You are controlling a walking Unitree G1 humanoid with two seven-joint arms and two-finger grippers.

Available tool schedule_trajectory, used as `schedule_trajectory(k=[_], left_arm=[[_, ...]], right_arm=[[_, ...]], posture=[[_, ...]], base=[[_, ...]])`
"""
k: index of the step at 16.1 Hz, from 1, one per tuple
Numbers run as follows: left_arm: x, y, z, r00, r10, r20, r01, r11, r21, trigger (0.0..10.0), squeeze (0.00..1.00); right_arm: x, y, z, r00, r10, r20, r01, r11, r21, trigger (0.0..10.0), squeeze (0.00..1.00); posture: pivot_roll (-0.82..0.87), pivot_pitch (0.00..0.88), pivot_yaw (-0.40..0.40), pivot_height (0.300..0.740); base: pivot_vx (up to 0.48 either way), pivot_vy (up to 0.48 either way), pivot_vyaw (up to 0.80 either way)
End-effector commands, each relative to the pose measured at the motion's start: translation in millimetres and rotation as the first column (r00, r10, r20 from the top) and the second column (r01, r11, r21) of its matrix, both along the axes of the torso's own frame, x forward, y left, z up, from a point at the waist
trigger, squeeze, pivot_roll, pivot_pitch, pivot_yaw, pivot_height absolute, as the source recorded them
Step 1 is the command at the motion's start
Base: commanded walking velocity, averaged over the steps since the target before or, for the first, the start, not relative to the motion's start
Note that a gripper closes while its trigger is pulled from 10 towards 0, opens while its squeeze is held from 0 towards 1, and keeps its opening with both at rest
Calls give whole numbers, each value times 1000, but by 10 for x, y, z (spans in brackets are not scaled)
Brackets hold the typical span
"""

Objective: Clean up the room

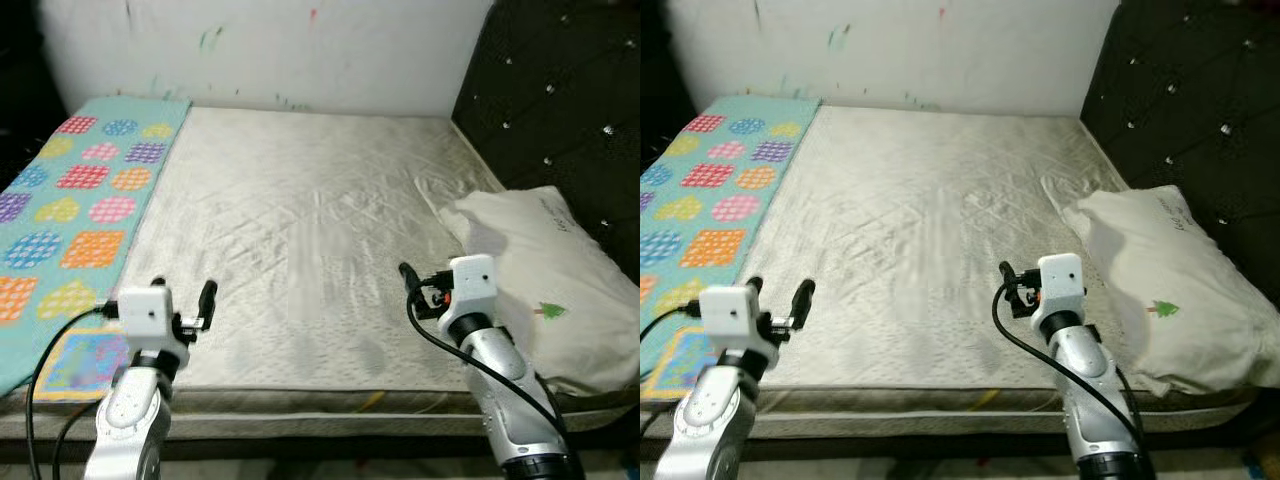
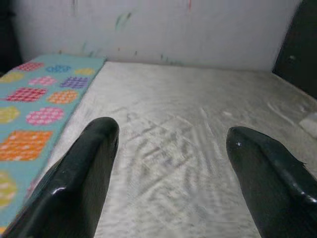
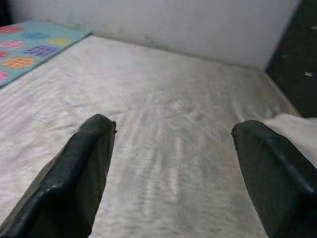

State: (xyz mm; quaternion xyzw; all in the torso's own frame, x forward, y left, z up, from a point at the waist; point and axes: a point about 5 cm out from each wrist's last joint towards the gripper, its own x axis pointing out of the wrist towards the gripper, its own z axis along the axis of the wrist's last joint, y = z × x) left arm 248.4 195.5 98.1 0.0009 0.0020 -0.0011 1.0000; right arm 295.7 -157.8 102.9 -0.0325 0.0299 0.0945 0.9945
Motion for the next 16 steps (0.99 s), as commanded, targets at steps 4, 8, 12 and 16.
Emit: schedule_trajectory(k=[4, 8, 12, 16], left_arm=[[21, 47, 4, 1000, 18, 1, -18, 1000, 20, 10000, 0], [41, 69, 21, 999, 38, 14, -38, 999, 34, 10000, 0], [43, 77, 21, 999, 38, 14, -39, 999, 35, 10000, 0], [46, 82, 13, 999, 32, 8, -33, 999, 40, 10000, 0]], right_arm=[[68, 95, 117, 997, 46, 56, -44, 998, -37, 10000, 0], [89, 75, 111, 999, 38, 38, -37, 999, -23, 10000, 0], [65, 94, 104, 998, 56, 32, -57, 998, 27, 10000, 0], [51, 108, 93, 997, 67, 22, -68, 997, 47, 10000, 0]], posture=[[-59, 4, -60, 740], [-59, 1, -61, 740], [-60, 1, -58, 740], [-61, 7, -53, 740]], base=[[0, 480, 0], [0, 480, 0], [0, 480, 0], [0, 480, 0]])
